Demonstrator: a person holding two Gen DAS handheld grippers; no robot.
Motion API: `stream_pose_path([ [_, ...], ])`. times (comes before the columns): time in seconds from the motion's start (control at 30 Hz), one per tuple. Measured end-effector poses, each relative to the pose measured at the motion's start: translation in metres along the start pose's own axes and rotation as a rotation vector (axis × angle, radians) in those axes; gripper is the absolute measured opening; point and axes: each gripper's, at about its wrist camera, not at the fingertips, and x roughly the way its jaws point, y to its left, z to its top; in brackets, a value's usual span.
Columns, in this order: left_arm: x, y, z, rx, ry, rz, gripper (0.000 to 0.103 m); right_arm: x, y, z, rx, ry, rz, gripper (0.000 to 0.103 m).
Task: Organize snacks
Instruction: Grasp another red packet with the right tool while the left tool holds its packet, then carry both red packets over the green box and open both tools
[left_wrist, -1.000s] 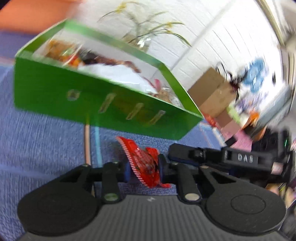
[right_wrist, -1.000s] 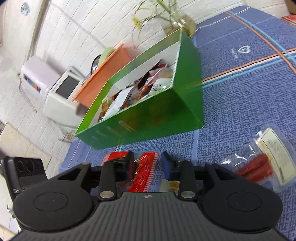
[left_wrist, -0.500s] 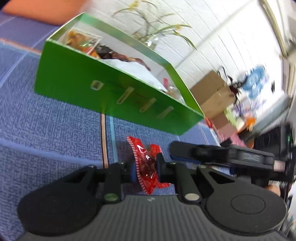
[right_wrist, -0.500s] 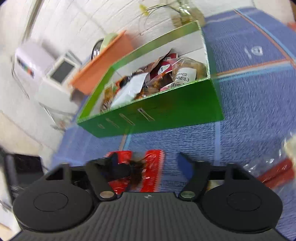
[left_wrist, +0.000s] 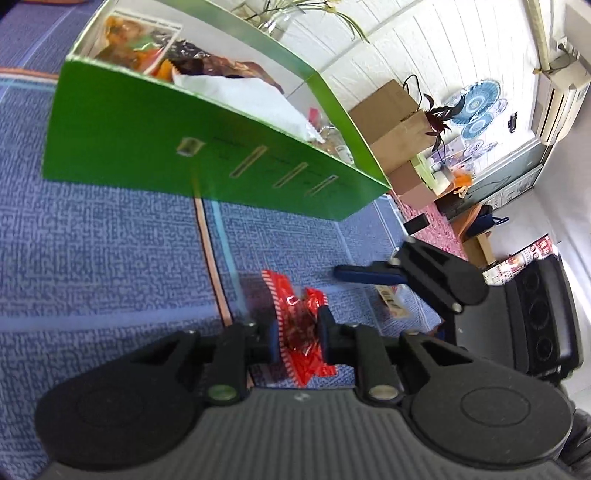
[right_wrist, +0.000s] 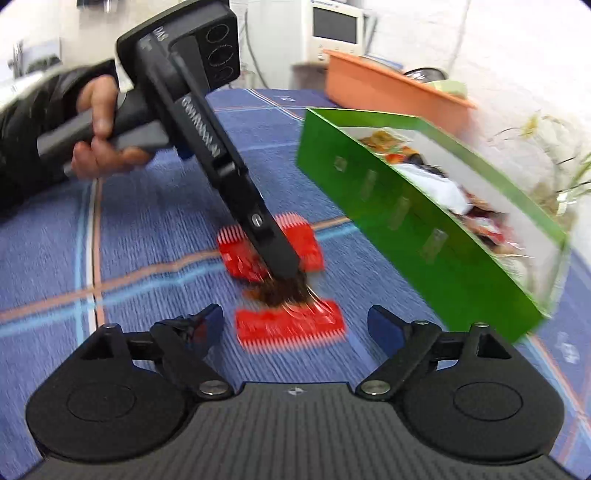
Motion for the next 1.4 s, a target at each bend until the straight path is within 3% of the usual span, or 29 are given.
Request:
stream_pose_path([
  [0.07,0.000,-0.001,-0.003,0.005,-0.006,0.001,0.019,0.012,-0.010,0.005,0.075,0.000,0.074,0.103],
  [0.17,-0.007,-0.005,-0.011,0.031,-0.029,0.037,0.019,0.015,-0.011,0.006,0.086,-0.039,0.072,0.103],
  [0.4,-0.013,-0.063,-0.041,0.269,-0.112,0.224,0.018,0.006,0.011,0.006,0.059,-0.030,-0.009,0.101],
  [0.53,-0.013,-0.080,-0.049,0.355,-0.123,0.271,0.016,0.003,0.026,0.014,-0.011,0.002,-0.073,0.100],
  [0.87,-0.034,-0.091,-0.033,0.361,-0.242,0.262,0.016,-0.019,0.026,0.037,-0.034,-0.042,-0.208,0.100],
  [1.1,-0.041,-0.101,-0.006,0.338,-0.352,0.228,0.016,-0.032,0.006,0.056,-0.009,-0.112,-0.303,0.100],
  [1.4,-0.039,-0.104,0.031,0.334,-0.418,0.233,0.015,-0.036,-0.024,0.070,0.013,-0.187,-0.375,0.096],
])
